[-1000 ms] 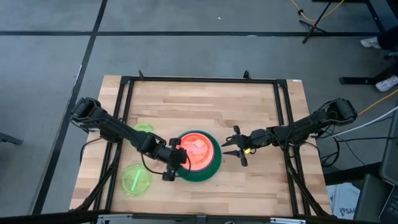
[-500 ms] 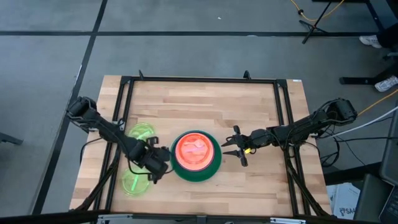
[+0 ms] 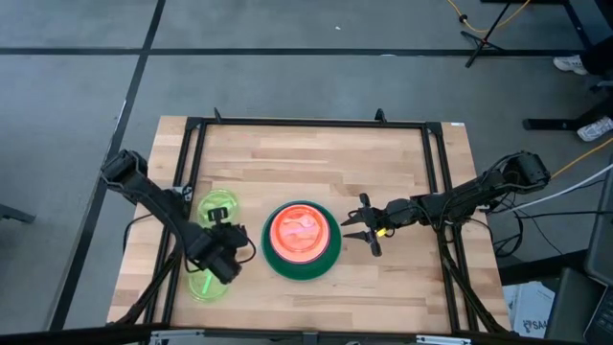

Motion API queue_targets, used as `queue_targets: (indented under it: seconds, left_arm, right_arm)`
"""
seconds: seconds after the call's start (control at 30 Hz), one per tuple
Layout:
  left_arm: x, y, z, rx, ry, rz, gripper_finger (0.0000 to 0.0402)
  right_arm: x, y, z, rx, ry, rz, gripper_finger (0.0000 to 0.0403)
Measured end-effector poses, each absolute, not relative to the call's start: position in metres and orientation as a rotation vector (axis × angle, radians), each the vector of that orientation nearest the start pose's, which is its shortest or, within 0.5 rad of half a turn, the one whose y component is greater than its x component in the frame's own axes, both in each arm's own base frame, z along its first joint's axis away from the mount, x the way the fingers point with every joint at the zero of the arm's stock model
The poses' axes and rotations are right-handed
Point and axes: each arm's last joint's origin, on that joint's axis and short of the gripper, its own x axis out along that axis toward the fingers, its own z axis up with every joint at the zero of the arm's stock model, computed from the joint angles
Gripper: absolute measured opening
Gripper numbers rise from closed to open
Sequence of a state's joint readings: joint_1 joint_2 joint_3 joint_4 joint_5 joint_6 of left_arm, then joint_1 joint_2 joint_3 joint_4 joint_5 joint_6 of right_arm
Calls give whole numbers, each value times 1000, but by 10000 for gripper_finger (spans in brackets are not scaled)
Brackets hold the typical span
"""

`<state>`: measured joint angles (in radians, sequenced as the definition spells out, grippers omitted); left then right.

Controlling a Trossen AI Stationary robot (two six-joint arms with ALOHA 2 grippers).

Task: Stack plastic plates
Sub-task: Stack the top transparent green plate on the stacked plates

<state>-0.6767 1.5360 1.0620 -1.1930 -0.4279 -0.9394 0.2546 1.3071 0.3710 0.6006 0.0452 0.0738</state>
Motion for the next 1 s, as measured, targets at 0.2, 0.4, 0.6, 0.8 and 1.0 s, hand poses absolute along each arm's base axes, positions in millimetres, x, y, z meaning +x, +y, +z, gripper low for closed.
queue_targets:
  seconds: [0.2, 0.4, 0.6, 0.8, 1.0]
  left_arm:
    - [178, -143, 184, 112, 1336, 521, 100]
    - [160, -135, 154, 94, 1380, 553, 100]
    - [153, -128, 138, 80, 1376, 562, 100]
    - [148, -123, 131, 97, 1381, 590, 100]
    - [142, -117, 122, 99, 1366, 607, 100]
  right_arm:
    - [229, 58, 165, 23, 340, 195, 151]
    - [229, 58, 165, 22, 339, 195, 151]
    - [229, 57, 165, 16, 337, 163, 151]
    - [229, 57, 165, 16, 337, 163, 151]
    - [229, 57, 165, 16, 337, 164, 151]
